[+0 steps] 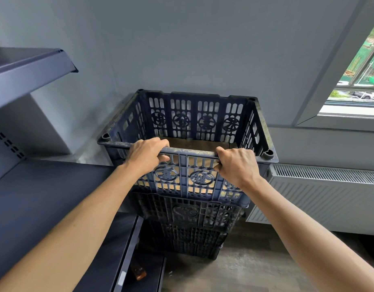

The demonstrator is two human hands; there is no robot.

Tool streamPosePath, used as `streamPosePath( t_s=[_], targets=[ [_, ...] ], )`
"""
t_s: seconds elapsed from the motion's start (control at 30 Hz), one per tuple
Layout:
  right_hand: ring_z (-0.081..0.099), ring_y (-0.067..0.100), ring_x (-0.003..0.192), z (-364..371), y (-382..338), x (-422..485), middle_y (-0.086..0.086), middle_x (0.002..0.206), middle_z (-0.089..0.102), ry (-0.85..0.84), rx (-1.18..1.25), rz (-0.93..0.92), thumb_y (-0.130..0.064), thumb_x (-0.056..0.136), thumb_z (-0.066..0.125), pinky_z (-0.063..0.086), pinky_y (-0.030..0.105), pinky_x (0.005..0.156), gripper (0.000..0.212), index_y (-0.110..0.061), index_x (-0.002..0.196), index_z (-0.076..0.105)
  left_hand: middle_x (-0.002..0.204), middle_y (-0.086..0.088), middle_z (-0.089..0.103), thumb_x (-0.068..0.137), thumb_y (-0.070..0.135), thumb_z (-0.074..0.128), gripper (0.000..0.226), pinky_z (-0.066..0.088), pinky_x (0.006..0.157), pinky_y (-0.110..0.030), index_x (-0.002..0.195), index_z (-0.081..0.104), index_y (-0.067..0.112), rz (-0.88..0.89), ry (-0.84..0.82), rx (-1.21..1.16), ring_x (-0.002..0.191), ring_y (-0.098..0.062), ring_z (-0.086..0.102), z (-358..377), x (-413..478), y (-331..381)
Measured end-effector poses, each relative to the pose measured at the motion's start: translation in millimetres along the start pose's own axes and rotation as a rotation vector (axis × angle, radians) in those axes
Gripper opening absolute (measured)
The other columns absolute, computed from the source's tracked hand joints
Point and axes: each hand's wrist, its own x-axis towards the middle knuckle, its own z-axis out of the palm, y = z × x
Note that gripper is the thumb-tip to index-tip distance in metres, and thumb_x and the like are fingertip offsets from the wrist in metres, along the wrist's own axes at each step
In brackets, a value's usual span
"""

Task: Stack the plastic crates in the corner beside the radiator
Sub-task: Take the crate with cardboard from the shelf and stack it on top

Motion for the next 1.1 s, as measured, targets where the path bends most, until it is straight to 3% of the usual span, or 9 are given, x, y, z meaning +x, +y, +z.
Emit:
streamPosePath(
  t_s=[0.13,0.3,0.43,0.6,0.93,1.0,1.1],
  targets=[
    [0.065,0.025,0.065,-1,-3,-2,0.0,0.068,0.067,0.001,0.015,0.031,-0.029,0.085,0.063,0.034,0.03,0.053,0.015,-0.018,0.088,0.053,0.102,0.004,0.058,0.085,0.034,0.069,0.031,0.039,0.085,-0.041,0.113,0.056,0.028,-0.024,0.023,-0.01,0.096,-0.023,0.058,3,-2,5],
    [0.063,0.025,0.07,-1,-7,-6,0.001,0.072,0.068,0.027,0.018,0.054,-0.027,0.084,0.066,0.031,0.031,0.056,0.018,-0.016,0.088,0.051,0.12,0.004,0.054,0.086,0.033,0.069,0.045,0.037,0.092,-0.041,0.127,0.052,0.029,-0.04,0.084,-0.044,0.108,-0.023,0.052,9,-11,5],
    [0.06,0.023,0.073,-2,-6,-8,-0.001,0.074,0.067,0.043,0.036,0.037,-0.029,0.085,0.065,0.031,0.031,0.058,0.023,-0.017,0.086,0.045,0.122,0.005,0.053,0.087,0.038,0.067,0.044,0.034,0.095,-0.04,0.128,0.053,0.031,-0.058,0.074,-0.093,0.109,-0.022,0.052,9,-14,8],
    [0.06,0.023,0.078,1,-3,-11,-0.001,0.079,0.068,0.066,0.069,0.001,-0.03,0.081,0.067,0.035,0.033,0.062,0.025,-0.015,0.095,0.052,0.122,0.006,0.05,0.087,0.04,0.066,0.046,0.032,0.098,-0.04,0.13,0.052,0.033,-0.039,0.074,-0.141,0.111,-0.021,0.049,9,-19,5],
    [0.056,0.023,0.074,5,-3,-12,-0.002,0.074,0.063,0.059,0.056,0.006,-0.027,0.075,0.069,0.038,0.036,0.066,0.026,-0.016,0.09,0.051,0.124,0.007,0.045,0.082,0.041,0.069,0.049,0.028,0.102,-0.039,0.128,0.051,0.036,-0.081,0.123,-0.167,0.121,-0.02,0.042,12,-24,9],
    [0.056,0.023,0.074,5,-3,-13,-0.001,0.074,0.063,0.064,0.063,-0.002,-0.028,0.075,0.069,0.038,0.036,0.067,0.027,-0.015,0.09,0.051,0.136,0.005,0.04,0.083,0.042,0.068,0.057,0.023,0.111,-0.042,0.134,0.044,0.035,-0.087,0.127,-0.145,0.133,-0.023,0.034,14,-31,12],
    [0.055,0.023,0.078,6,-1,-17,-0.001,0.08,0.063,0.088,0.062,-0.026,-0.03,0.075,0.069,0.041,0.036,0.071,0.031,-0.015,0.095,0.051,0.157,0.0,0.019,0.085,0.038,0.068,0.073,0.005,0.12,-0.045,0.146,0.029,0.033,-0.116,0.099,-0.139,0.149,-0.021,0.005,17,-45,19]
  ],
)
